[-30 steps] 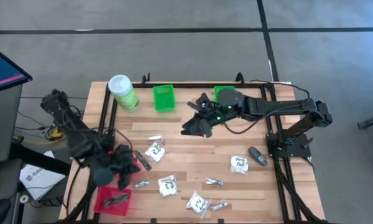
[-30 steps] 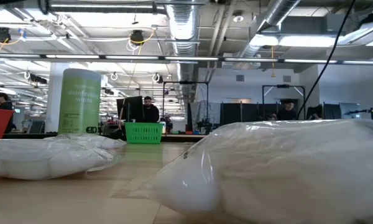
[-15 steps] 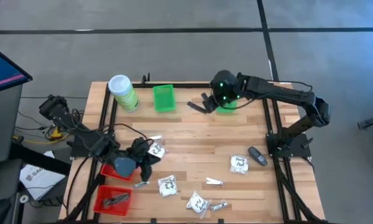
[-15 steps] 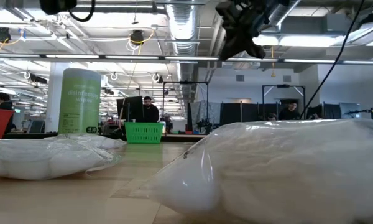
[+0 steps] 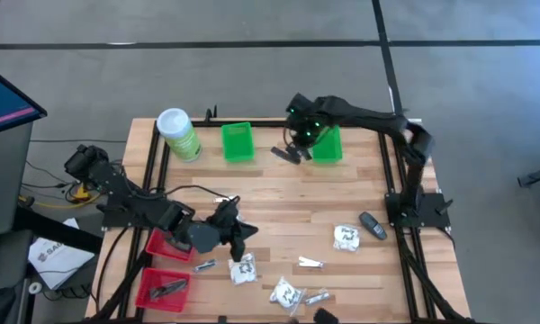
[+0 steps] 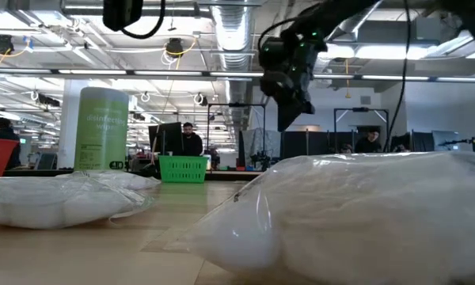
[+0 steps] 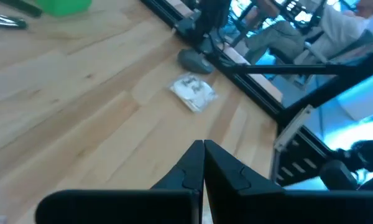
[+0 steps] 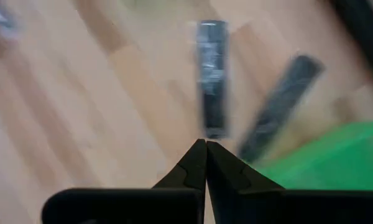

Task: Pick & Place Travel size toiletries
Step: Adjust the top right green basket

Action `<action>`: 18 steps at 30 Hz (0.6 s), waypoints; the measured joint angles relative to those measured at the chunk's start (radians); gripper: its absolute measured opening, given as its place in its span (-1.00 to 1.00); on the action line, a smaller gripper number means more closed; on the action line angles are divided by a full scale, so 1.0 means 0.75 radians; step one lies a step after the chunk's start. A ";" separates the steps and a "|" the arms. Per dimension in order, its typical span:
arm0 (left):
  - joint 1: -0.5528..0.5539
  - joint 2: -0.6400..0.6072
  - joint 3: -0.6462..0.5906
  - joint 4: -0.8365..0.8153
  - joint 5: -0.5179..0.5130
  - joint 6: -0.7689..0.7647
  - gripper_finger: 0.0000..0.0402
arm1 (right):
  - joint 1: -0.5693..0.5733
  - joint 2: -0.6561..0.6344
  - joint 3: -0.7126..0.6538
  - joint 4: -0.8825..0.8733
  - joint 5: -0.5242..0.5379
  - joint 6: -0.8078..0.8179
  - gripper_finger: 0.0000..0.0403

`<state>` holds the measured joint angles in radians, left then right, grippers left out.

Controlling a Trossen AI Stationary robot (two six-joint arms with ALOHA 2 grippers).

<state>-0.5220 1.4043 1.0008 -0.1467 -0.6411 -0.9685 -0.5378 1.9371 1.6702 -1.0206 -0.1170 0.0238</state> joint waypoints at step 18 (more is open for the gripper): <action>-0.020 0.006 0.000 0.045 -0.099 -0.041 -0.99 | -0.064 0.460 0.390 -0.263 0.187 -0.252 -1.00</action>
<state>-0.5373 1.4090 1.0008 -0.1131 -0.7156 -0.9990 -0.5859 2.2823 1.9625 -1.2176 0.0232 -0.1649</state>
